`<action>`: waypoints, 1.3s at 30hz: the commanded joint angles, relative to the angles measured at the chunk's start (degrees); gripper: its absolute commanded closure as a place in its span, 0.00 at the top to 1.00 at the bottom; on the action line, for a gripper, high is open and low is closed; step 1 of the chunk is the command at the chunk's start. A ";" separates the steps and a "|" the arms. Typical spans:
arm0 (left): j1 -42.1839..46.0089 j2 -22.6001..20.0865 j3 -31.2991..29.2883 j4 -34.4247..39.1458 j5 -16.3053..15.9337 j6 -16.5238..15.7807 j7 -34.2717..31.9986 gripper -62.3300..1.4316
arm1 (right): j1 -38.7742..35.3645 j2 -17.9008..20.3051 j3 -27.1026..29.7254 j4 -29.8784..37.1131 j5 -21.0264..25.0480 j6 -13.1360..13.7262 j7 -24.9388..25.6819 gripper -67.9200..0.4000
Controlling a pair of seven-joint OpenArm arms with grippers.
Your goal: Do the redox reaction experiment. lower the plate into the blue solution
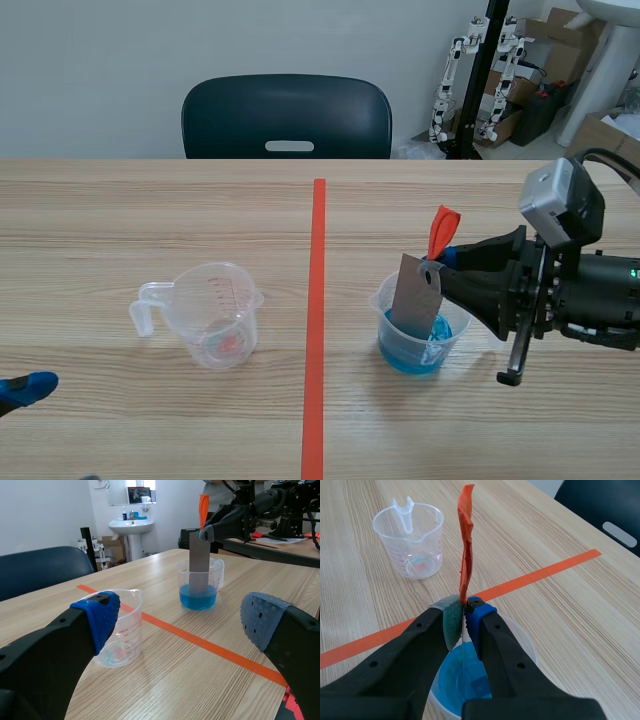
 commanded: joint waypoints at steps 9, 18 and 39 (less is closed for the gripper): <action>0.46 -0.17 0.22 0.50 -0.39 -0.09 -2.62 0.83 | 0.48 0.94 0.44 0.42 0.61 0.04 0.87 0.01; 0.46 -0.17 0.22 0.50 -0.39 -0.09 -2.62 0.82 | 0.48 0.94 0.44 0.42 0.59 0.07 -0.48 0.02; 0.46 -0.17 0.22 0.50 -0.39 -0.09 -2.62 0.82 | 0.48 0.94 0.44 0.42 0.63 0.07 -0.42 0.02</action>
